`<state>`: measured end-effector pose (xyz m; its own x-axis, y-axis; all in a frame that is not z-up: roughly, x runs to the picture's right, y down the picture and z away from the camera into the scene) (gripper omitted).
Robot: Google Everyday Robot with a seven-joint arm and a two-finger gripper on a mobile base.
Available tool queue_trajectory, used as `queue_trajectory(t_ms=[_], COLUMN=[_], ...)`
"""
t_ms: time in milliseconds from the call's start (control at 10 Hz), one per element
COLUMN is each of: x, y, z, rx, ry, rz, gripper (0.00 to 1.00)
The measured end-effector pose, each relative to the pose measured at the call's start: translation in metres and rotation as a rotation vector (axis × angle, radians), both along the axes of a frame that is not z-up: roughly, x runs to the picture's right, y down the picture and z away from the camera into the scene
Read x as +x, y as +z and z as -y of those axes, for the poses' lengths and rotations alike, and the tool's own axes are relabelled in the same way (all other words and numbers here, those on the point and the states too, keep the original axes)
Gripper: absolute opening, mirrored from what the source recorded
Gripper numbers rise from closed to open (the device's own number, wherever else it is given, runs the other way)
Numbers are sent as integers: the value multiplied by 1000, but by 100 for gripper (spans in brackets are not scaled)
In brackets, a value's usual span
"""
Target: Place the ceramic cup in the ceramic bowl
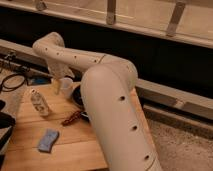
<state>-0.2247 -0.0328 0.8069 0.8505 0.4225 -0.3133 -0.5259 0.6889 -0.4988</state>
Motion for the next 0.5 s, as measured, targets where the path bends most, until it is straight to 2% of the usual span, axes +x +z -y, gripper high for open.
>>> queue_trajectory(t_ms=[200, 300, 400, 500], x=[4, 11, 19, 24], y=[-1, 2, 6, 14], z=[19, 33, 41, 46], rx=[83, 157, 196, 210], ry=[98, 198, 288, 356], rz=[21, 44, 77, 100], gripper=[80, 80, 80, 80])
